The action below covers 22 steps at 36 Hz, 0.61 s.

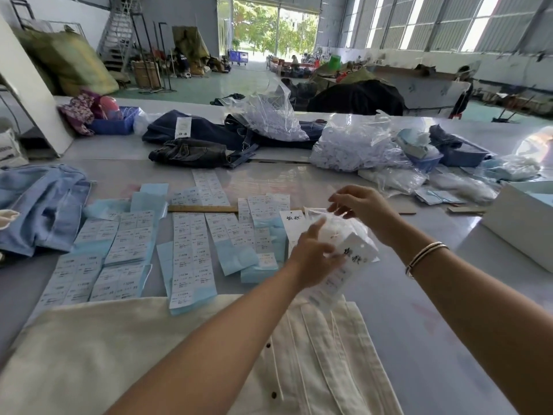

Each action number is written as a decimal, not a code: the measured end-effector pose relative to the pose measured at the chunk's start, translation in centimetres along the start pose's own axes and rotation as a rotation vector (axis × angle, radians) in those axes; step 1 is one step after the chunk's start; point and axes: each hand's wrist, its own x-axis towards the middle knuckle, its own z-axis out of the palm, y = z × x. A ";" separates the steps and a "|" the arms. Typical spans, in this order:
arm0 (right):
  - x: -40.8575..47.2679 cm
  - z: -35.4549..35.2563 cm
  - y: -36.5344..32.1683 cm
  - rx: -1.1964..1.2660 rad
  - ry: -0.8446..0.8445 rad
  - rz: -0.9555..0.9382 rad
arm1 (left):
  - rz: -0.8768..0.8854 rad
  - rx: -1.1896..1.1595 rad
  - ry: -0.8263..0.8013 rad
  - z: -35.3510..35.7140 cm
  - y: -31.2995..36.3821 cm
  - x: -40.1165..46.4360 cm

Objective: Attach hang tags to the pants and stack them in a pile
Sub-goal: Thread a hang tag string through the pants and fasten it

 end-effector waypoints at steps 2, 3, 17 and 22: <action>-0.1 0.3 -0.3 -0.160 -0.086 0.037 | -0.047 -0.100 -0.001 -0.5 1.0 1.2; 0.0 0.4 -0.4 -0.221 -0.090 0.054 | -0.071 -0.144 -0.009 -0.7 1.3 1.7; -0.9 -2.7 -5.2 0.328 0.150 -0.137 | -0.287 0.030 -0.214 3.4 -0.5 3.9; -2.5 -2.7 -4.3 0.015 0.032 -0.049 | -0.284 -0.636 0.064 2.5 1.3 0.8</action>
